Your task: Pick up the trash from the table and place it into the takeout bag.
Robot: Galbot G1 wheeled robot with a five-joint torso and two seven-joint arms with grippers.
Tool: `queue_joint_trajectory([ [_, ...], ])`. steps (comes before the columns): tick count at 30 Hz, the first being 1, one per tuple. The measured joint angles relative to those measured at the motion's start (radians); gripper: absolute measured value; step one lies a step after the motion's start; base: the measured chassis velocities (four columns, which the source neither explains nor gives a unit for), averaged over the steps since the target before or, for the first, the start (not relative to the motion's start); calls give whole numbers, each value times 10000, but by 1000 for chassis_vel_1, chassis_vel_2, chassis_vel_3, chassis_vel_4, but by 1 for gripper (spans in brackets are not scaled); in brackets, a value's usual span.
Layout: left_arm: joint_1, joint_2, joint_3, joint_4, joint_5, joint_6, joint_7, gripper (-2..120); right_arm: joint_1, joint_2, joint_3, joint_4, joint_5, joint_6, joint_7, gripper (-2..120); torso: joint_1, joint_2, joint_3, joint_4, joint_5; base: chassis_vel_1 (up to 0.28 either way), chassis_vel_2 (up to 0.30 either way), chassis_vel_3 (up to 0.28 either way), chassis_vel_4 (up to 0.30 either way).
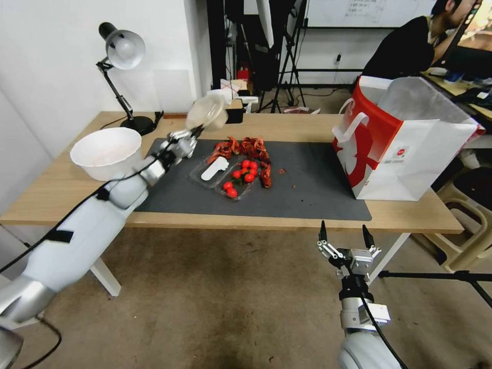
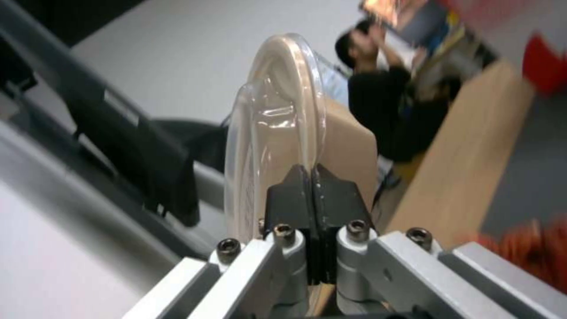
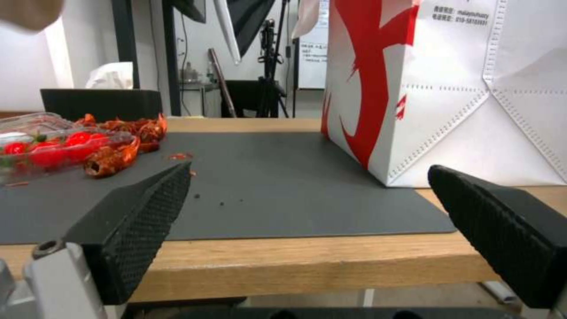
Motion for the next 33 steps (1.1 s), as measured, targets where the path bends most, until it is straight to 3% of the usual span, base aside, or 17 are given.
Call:
queue_joint_trajectory([
  [1,-652,-127,622,-289,-724,224,-12,0,3,2,10,0,0,-3,4,100,0,0,0,0,1,0,0,0,0],
  [3,-897,-209,835,-360,-914,280,-13,0,3,1,20,0,0,-5,7,100,0,0,0,1,0,0,0,0,0],
  [5,-1762,-662,1640,-477,-1411,474,-28,0,-16,1,81,0,0,-8,23,100,0,0,0,0,0,0,0,0,0],
  [12,-4054,-2140,3642,-73,-2551,970,-127,0,-127,60,186,41,0,-9,42,100,0,0,-1,0,3,0,0,0,0],
  [16,-4601,-2610,4083,214,-2742,1008,-180,0,-131,84,200,49,-2,-10,44,100,0,-1,0,1,2,0,0,0,0],
  [22,-5613,-3877,5078,578,-3360,1313,-326,0,-116,128,219,50,-11,-16,53,100,0,0,0,0,2,0,0,0,0],
  [28,-5911,-4571,5398,704,-3579,1413,-345,0,-115,139,228,45,-13,-17,57,100,0,0,0,1,2,0,0,0,0],
  [29,-6059,-5050,5466,889,-3592,1421,-346,0,-114,146,230,36,-15,-17,60,100,0,0,0,1,1,0,0,0,0],
  [33,-6221,-5702,5550,1257,-3592,1412,-337,0,-121,165,233,42,-22,-19,63,100,0,0,0,0,2,0,0,0,0],
])
